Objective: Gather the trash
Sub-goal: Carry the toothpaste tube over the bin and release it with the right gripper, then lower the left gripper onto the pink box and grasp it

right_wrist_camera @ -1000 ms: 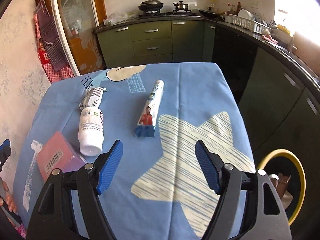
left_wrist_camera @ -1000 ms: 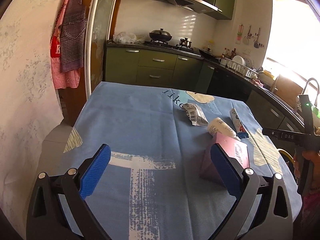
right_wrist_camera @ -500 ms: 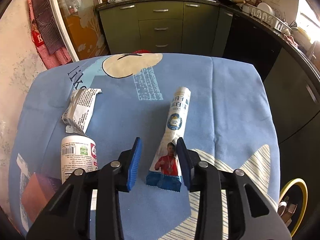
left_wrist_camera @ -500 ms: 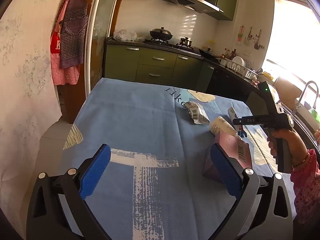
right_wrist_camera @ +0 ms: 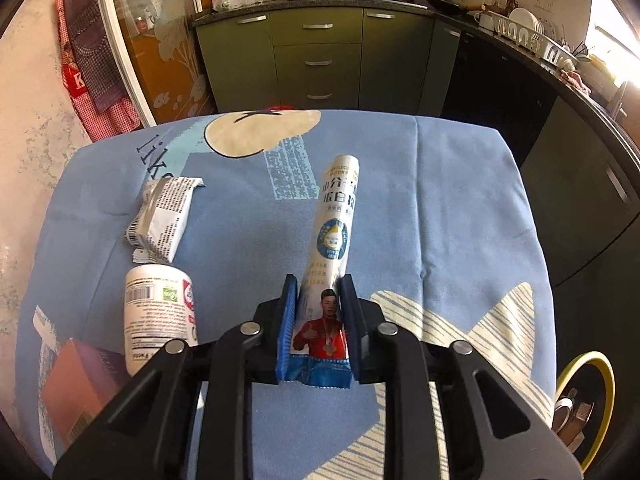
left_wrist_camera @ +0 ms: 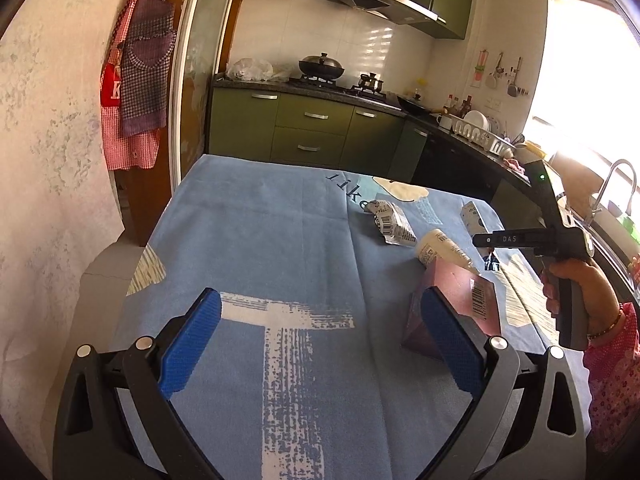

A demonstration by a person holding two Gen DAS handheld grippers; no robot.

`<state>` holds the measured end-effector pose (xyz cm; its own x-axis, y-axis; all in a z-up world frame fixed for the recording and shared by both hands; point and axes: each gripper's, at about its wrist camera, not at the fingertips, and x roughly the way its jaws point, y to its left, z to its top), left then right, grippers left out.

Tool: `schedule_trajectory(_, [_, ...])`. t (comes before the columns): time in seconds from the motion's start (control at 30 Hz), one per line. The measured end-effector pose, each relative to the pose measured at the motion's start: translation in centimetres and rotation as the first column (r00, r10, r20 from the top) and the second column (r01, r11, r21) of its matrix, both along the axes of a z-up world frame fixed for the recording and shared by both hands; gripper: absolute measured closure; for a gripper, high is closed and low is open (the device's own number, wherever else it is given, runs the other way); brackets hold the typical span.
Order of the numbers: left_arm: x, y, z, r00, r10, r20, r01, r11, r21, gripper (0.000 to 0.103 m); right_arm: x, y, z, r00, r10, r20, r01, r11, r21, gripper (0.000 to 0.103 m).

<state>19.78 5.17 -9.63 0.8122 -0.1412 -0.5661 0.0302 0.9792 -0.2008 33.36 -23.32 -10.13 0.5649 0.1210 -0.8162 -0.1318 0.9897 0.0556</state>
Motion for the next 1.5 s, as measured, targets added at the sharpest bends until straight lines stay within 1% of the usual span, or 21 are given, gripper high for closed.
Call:
schedule_trajectory(0.07, [-0.1,-0.3,0.1,1.000,-0.004,0.002,0.004,1.000,0.008,0.005,-1.4,-0.3,0.9,1.000,0.010,0.019,-0.010,1.000,0.024,0.082])
schedule_trajectory(0.2, [-0.6,-1.1,0.5,1.000,-0.016,0.011,0.016,1.000,0.017,0.005,-5.4,-1.7,2.8,0.997,0.004,0.072,-0.008,0.998,0.057,0.082])
schedule_trajectory(0.3, [-1.0,-2.0,0.8,0.999,-0.037,0.023,0.036,0.999,0.025,0.005,-9.0,-4.4,3.8,0.994,-0.033,0.100,0.025,0.997,0.080,0.082])
schedule_trajectory(0.4, [-1.4,-3.1,1.3,0.997,-0.065,0.036,0.064,0.997,0.038,0.005,-12.5,-8.1,4.7,0.987,-0.111,0.120,0.101,0.991,0.086,0.082])
schedule_trajectory(0.5, [-1.8,-4.1,1.8,0.995,-0.092,0.047,0.089,0.995,0.049,0.005,-15.9,-13.4,5.4,0.961,-0.243,0.133,0.236,0.970,0.065,0.081])
schedule_trajectory(0.6, [-2.1,-5.3,2.2,0.992,-0.115,0.049,0.112,0.992,0.050,0.005,-18.5,-18.8,4.9,0.924,-0.367,0.112,0.366,0.930,0.031,0.081])
schedule_trajectory(0.67, [-2.2,-6.0,2.4,0.991,-0.130,0.045,0.128,0.991,0.047,0.005,-19.6,-21.7,4.0,0.899,-0.428,0.089,0.429,0.903,-0.001,0.080])
schedule_trajectory(0.73, [-2.3,-6.8,2.6,0.989,-0.141,0.043,0.139,0.989,0.053,0.005,-20.4,-24.4,3.0,0.874,-0.480,0.069,0.482,0.876,-0.011,0.080])
schedule_trajectory(0.87, [-2.7,-8.5,3.3,0.985,-0.169,0.042,0.165,0.984,0.072,0.005,-20.4,-28.2,0.0,0.831,-0.555,0.023,0.556,0.831,-0.034,0.077])
schedule_trajectory(0.93, [-2.9,-9.3,3.7,0.982,-0.183,0.045,0.179,0.980,0.083,0.005,-20.6,-29.4,-1.1,0.806,-0.592,0.021,0.592,0.805,-0.030,0.059])
schedule_trajectory(0.97, [-2.9,-9.5,3.9,0.981,-0.189,0.047,0.184,0.979,0.089,0.005,-21.1,-29.8,-1.5,0.800,-0.599,0.025,0.599,0.800,-0.017,0.058])
schedule_trajectory(1.1, [-3.4,-11.0,4.7,0.973,-0.224,0.057,0.217,0.969,0.118,0.005,-22.8,-30.0,-1.6,0.797,-0.602,0.046,0.600,0.798,0.060,0.058])
schedule_trajectory(1.17, [-3.6,-12.0,4.9,0.962,-0.267,0.055,0.259,0.958,0.125,0.005,-23.8,-29.9,-1.4,0.802,-0.595,0.060,0.589,0.803,0.092,0.056])
schedule_trajectory(1.27, [-3.8,-13.8,5.0,0.942,-0.333,0.053,0.321,0.933,0.161,0.005,-25.5,-29.4,-0.7,0.810,-0.580,0.088,0.570,0.813,0.117,0.052])
schedule_trajectory(1.37, [-3.8,-14.8,5.0,0.924,-0.378,0.062,0.359,0.912,0.200,0.005,-26.9,-28.8,0.0,0.812,-0.572,0.118,0.554,0.818,0.154,0.052])
schedule_trajectory(1.47, [-3.1,-15.5,4.7,0.917,-0.395,0.061,0.370,0.896,0.247,0.005,-27.6,-28.6,0.5,0.818,-0.559,0.137,0.534,0.826,0.184,0.051])
schedule_trajectory(1.5, [-2.7,-15.6,4.5,0.912,-0.406,0.057,0.381,0.890,0.250,0.005,-27.7,-28.5,0.7,0.822,-0.552,0.140,0.526,0.830,0.188,0.051])
